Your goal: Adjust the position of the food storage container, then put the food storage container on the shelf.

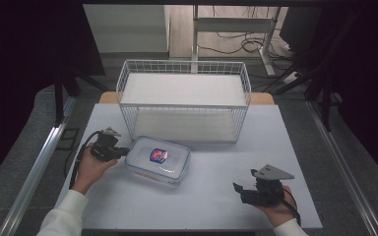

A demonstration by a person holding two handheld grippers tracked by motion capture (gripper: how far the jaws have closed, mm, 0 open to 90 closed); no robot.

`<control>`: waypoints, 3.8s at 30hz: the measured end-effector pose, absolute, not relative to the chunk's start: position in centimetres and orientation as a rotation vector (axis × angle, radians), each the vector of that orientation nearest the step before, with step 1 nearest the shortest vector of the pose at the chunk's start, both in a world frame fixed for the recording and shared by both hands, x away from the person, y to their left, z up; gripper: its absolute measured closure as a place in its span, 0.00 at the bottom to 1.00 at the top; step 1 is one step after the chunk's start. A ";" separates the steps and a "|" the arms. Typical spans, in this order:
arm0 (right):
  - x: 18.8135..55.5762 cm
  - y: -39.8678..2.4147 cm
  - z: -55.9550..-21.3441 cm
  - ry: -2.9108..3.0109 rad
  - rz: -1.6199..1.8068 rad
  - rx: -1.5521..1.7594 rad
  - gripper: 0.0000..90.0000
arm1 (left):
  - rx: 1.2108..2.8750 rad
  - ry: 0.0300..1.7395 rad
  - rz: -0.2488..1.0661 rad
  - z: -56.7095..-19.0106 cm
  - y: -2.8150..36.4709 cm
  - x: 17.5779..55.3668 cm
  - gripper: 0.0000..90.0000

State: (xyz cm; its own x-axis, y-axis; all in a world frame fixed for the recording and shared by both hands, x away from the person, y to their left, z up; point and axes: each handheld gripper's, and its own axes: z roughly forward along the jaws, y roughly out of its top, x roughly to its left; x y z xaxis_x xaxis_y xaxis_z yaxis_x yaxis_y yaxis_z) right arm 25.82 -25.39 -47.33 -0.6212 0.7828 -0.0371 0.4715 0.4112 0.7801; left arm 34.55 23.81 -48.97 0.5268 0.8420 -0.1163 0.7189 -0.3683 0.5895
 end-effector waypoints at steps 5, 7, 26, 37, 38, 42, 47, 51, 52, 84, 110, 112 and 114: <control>25.9 -25.3 -47.4 2.275 1.065 1.075 0.24 | 2.196 1.249 0.247 -49.2 23.4 34.4 1.00; 25.9 -25.4 -47.4 2.276 1.065 1.074 0.24 | 2.193 1.241 0.222 -49.2 23.2 34.3 1.00; 25.8 -25.4 -47.3 2.275 1.069 1.068 0.24 | 2.297 1.112 0.154 -49.8 18.0 32.9 1.00; 25.9 -25.4 -47.3 2.276 1.067 1.067 0.24 | 2.313 1.039 0.111 -49.7 15.6 31.9 1.00; 25.9 -25.4 -47.3 2.276 1.067 1.067 0.24 | 2.317 1.035 0.110 -49.6 15.4 31.9 1.00; 25.9 -25.4 -47.3 2.277 1.066 1.066 0.24 | 2.329 1.013 0.102 -49.6 14.8 31.6 1.00; 25.9 -25.4 -47.3 2.278 1.063 1.067 0.24 | 2.318 1.018 0.090 -49.6 14.8 31.7 1.00; 25.9 -25.5 -47.3 2.273 1.070 1.071 0.24 | 2.284 1.048 0.121 -49.1 15.7 31.6 1.00; 25.9 -25.5 -47.3 2.272 1.071 1.072 0.24 | 2.278 1.052 0.129 -49.0 16.0 31.5 1.00; 26.9 -24.5 -47.3 2.312 1.202 1.120 0.22 | 1.932 1.196 -0.016 -48.3 18.8 29.8 0.22; 30.9 -22.4 -48.0 2.400 1.368 1.308 0.20 | 1.857 1.185 -0.294 -51.2 16.7 33.1 0.15; 31.5 -21.9 -48.4 2.434 1.378 1.332 0.19 | 1.861 1.182 -0.312 -51.5 16.5 33.3 0.15; 31.9 -21.5 -48.5 2.449 1.392 1.343 0.18 | 1.850 1.183 -0.327 -51.6 16.5 33.3 0.16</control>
